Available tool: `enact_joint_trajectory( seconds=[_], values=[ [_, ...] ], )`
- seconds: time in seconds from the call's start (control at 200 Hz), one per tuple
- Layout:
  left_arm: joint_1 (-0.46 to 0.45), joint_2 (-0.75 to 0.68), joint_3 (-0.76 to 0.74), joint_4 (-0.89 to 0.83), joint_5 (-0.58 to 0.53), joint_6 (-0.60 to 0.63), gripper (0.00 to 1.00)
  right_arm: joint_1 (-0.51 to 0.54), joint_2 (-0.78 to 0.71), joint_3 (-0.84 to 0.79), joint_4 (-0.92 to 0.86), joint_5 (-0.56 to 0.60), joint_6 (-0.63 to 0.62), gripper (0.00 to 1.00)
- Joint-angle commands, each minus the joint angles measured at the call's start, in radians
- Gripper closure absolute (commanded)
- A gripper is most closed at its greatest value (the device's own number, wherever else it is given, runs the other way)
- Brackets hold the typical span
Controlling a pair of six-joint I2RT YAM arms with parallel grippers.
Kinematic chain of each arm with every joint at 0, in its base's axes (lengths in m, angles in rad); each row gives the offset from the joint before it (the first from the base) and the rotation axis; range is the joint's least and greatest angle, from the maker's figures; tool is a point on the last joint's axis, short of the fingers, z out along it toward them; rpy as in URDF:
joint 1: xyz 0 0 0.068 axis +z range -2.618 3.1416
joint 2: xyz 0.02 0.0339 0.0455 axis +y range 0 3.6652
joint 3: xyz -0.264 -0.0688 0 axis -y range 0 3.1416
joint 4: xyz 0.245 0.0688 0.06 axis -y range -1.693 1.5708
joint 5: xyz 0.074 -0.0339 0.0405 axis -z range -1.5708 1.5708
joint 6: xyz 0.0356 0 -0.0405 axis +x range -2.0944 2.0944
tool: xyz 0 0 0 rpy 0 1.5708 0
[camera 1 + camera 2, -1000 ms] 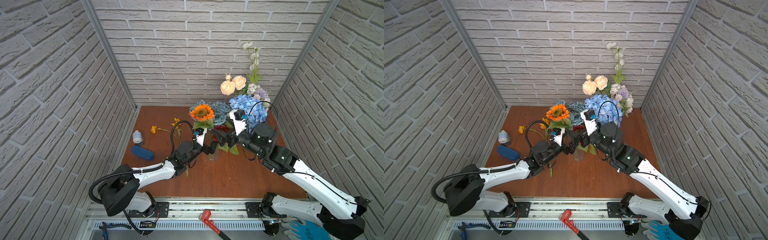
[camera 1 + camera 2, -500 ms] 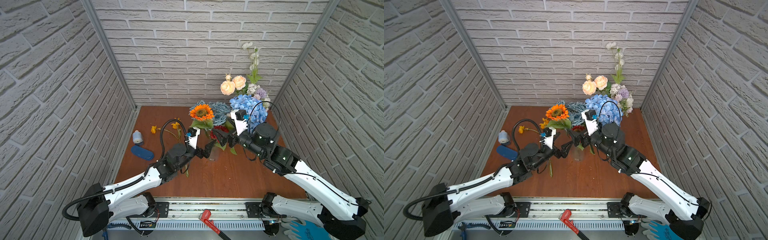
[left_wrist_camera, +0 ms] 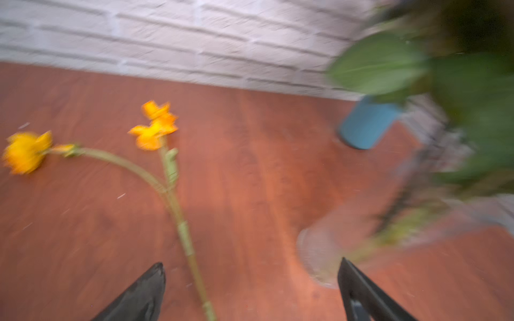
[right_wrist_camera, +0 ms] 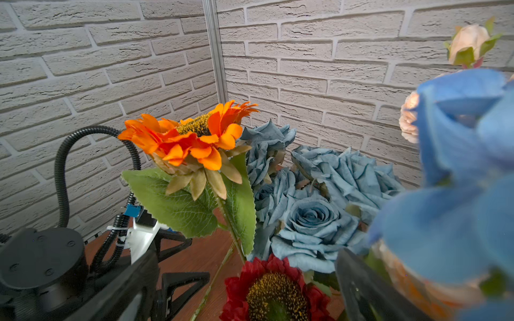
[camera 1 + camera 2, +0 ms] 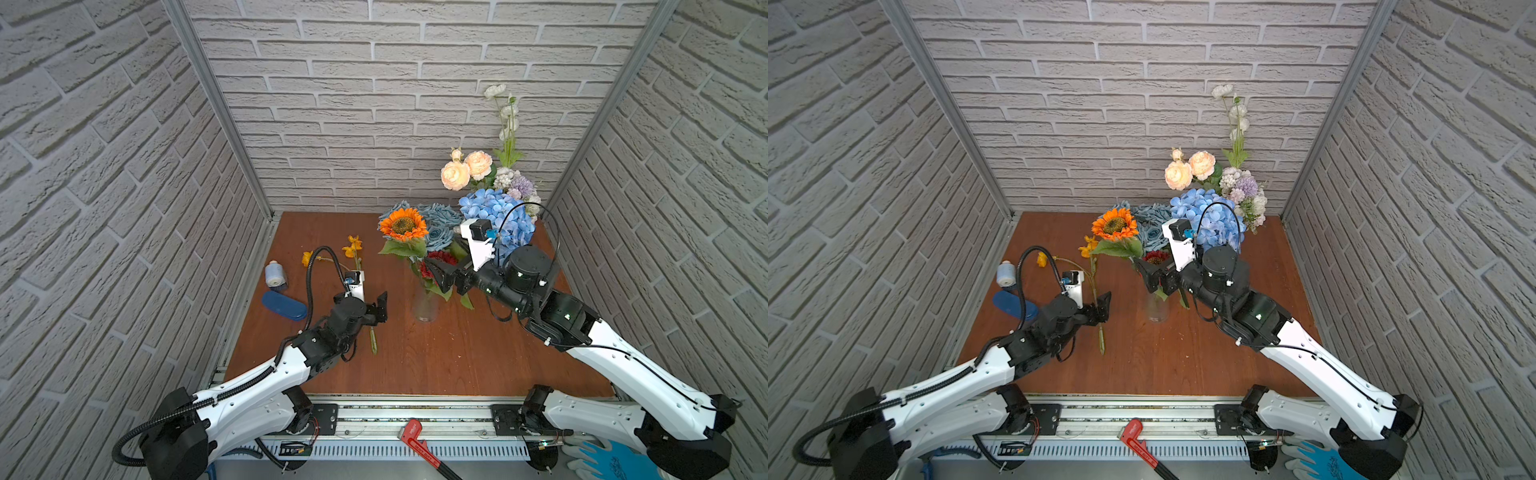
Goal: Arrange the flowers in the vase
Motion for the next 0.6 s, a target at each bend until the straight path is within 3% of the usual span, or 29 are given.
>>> enact_joint_trajectory(
  seconds=[0.0, 0.085, 0.14, 0.35, 0.595],
  values=[
    [0.099, 0.027, -0.008, -0.049, 0.007, -0.132, 0.16, -0.006, 0.008, -0.016, 0.055, 0.015, -0.006, 0.00],
    [0.187, 0.071, 0.007, -0.043, 0.070, -0.159, 0.32, -0.006, 0.013, -0.023, 0.057, 0.021, -0.008, 0.00],
    [0.228, 0.110, 0.023, -0.026, 0.109, -0.162, 0.35, -0.006, 0.014, -0.026, 0.057, 0.024, -0.009, 0.00],
    [0.296, 0.280, 0.119, -0.009, 0.223, -0.195, 0.34, -0.007, -0.019, -0.057, 0.057, 0.030, -0.039, 0.00],
    [0.326, 0.455, 0.222, 0.004, 0.256, -0.226, 0.35, -0.007, -0.092, -0.115, 0.036, 0.042, -0.073, 0.00]
  ],
)
